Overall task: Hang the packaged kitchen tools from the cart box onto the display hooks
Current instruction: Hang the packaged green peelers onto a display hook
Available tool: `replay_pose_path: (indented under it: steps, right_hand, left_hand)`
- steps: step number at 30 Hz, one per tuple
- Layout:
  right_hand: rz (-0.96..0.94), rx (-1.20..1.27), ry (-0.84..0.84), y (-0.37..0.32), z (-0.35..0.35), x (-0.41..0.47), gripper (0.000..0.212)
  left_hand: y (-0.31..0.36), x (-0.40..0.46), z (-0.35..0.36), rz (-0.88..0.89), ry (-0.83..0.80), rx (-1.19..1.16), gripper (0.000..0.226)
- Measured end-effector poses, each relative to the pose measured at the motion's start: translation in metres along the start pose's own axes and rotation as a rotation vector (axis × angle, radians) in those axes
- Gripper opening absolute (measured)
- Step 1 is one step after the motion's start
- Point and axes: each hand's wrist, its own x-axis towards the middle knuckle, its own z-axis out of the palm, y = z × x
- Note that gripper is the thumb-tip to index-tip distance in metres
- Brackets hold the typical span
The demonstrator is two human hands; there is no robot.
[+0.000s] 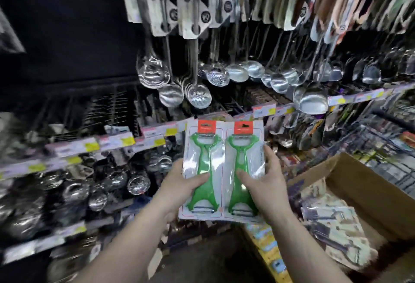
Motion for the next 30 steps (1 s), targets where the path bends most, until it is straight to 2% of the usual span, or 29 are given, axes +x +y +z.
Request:
replay_pose_path:
  steps: [2, 5, 8, 15, 19, 27, 30]
  right_hand:
    - [-0.030, 0.003, -0.068, -0.019, 0.034, -0.008, 0.083]
    - [-0.094, 0.026, -0.136, -0.047, 0.087, -0.022, 0.083]
    - [-0.143, 0.041, -0.184, -0.072, 0.142, -0.039, 0.085]
    - [-0.210, 0.060, -0.300, -0.120, 0.253, -0.082, 0.080]
    - [-0.249, 0.077, -0.344, -0.144, 0.300, -0.108, 0.078]
    - [-0.277, 0.128, -0.433, -0.181, 0.367, -0.132, 0.083]
    - [-0.299, 0.145, -0.440, -0.194, 0.380, -0.134, 0.082]
  left_hand:
    - [0.000, -0.012, -0.039, 0.011, 0.079, -0.032, 0.080]
    - [-0.001, -0.031, -0.099, 0.067, 0.187, -0.084, 0.055]
    - [0.002, -0.050, -0.156, 0.113, 0.268, -0.083, 0.043]
    - [0.001, -0.093, -0.279, 0.149, 0.375, -0.095, 0.051]
    - [-0.001, -0.114, -0.333, 0.184, 0.443, -0.100, 0.040]
    - [0.006, -0.146, -0.407, 0.216, 0.509, -0.122, 0.057]
    - [0.009, -0.147, -0.424, 0.237, 0.527, -0.148, 0.052]
